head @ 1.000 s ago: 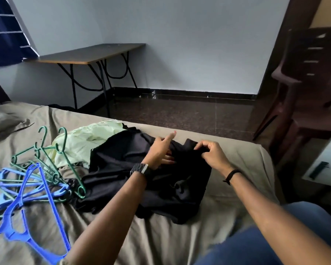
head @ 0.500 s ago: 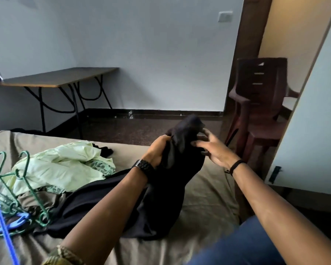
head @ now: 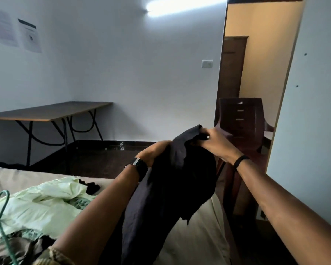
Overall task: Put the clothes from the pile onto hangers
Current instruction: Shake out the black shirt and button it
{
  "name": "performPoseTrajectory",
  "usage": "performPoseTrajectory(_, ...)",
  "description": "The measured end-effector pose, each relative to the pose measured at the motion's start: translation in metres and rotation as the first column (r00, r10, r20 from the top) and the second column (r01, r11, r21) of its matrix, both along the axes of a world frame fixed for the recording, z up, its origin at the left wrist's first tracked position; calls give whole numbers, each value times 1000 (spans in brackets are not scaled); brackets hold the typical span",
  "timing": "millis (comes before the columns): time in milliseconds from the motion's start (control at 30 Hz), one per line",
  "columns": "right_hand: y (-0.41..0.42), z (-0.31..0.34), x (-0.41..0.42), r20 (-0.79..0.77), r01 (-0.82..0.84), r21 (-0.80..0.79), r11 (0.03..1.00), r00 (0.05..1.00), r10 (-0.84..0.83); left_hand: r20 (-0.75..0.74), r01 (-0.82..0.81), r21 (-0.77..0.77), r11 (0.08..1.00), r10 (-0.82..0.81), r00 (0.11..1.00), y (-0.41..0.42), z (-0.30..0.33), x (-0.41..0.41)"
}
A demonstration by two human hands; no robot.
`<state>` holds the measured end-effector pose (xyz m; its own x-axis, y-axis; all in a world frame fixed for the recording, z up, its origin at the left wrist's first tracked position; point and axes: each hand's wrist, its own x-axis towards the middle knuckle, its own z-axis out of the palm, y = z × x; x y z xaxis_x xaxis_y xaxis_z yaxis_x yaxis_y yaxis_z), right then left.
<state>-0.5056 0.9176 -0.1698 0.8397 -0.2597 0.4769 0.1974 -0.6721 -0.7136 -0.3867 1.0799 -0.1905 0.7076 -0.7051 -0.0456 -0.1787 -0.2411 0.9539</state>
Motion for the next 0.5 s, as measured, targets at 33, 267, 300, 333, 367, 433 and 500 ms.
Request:
performPoseTrajectory(33, -5, 6, 4, 16, 77, -89, 993, 997, -76, 103, -15, 55, 998, 9, 995, -4, 10, 0)
performPoseTrajectory(267, -14, 63, 25, -33, 63, -376, 925, 996, -81, 513, 165, -2, 986, -140, 847, -27, 100, -7)
performPoseTrajectory(300, -14, 71, 25, -38, 49, -383, 923, 997, -69, 550, 161, 55, 985, -164, 819, -28, 107, -1)
performPoseTrajectory(333, -17, 78, 24, -45, 32, -376, 926, 998, -53, 554, 159, 72, 985, -171, 814, -29, 115, 6)
performPoseTrajectory(367, -18, 84, 22, -57, 9, -354, 935, 998, -31, 537, 163, 59, 985, -169, 827, -29, 121, 13)
performPoseTrajectory(433, -22, 95, 15, -79, -51, -273, 961, 996, 31, 489, 171, 19, 985, -159, 858, -29, 134, 22)
performPoseTrajectory(500, -24, 99, 11, -70, -162, -104, 981, 985, 155, 441, 159, -20, 987, -134, 887, -30, 144, 24)
